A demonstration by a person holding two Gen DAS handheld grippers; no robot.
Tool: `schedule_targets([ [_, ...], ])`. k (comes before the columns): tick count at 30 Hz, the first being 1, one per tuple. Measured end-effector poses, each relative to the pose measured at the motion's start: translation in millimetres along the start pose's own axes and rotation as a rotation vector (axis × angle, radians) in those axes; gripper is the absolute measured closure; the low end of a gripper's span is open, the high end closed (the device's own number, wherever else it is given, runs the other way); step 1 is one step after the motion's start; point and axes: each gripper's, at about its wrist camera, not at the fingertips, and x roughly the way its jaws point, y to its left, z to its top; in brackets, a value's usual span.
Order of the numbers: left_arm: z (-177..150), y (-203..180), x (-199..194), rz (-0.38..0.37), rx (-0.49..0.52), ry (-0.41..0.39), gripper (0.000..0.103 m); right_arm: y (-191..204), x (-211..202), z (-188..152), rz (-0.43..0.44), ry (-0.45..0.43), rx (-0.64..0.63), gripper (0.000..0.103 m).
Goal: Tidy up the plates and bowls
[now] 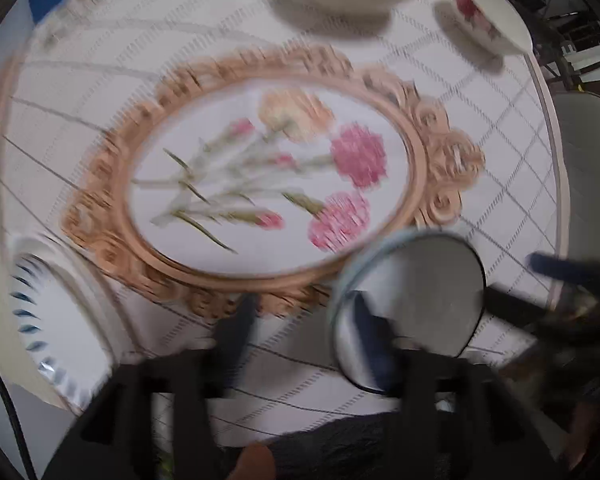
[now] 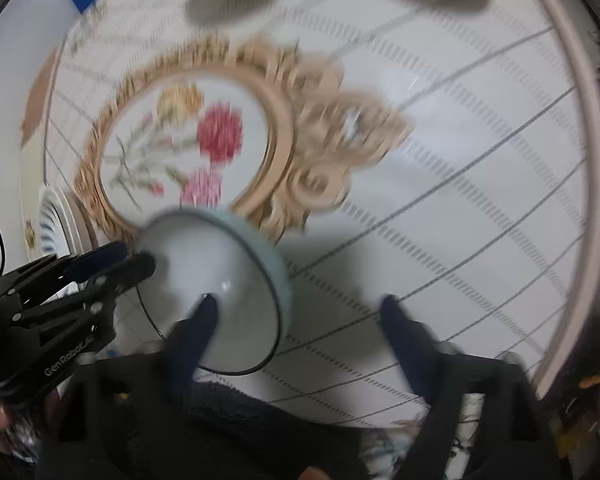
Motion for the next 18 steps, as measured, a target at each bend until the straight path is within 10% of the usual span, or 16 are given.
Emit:
schedule_targets([
  [1, 4.3, 3.8, -9.6, 0.018, 0.004, -0.029, 0.009, -2.6, -10.3, 4.6, 0.004, -0.028, 0.004, 0.013],
  [8, 86.0, 1.3, -67.3, 0.064, -0.027, -0.199, 0.004, -4.8, -78.0, 66.6, 0.005, -0.310, -0.003, 0.000],
  [18, 211.7, 9.0, -55.8, 0.038, -0.113, -0.194, 0.004, 1.4, -59.7, 192.9, 0.100, -0.218, 0.065, 0.000],
])
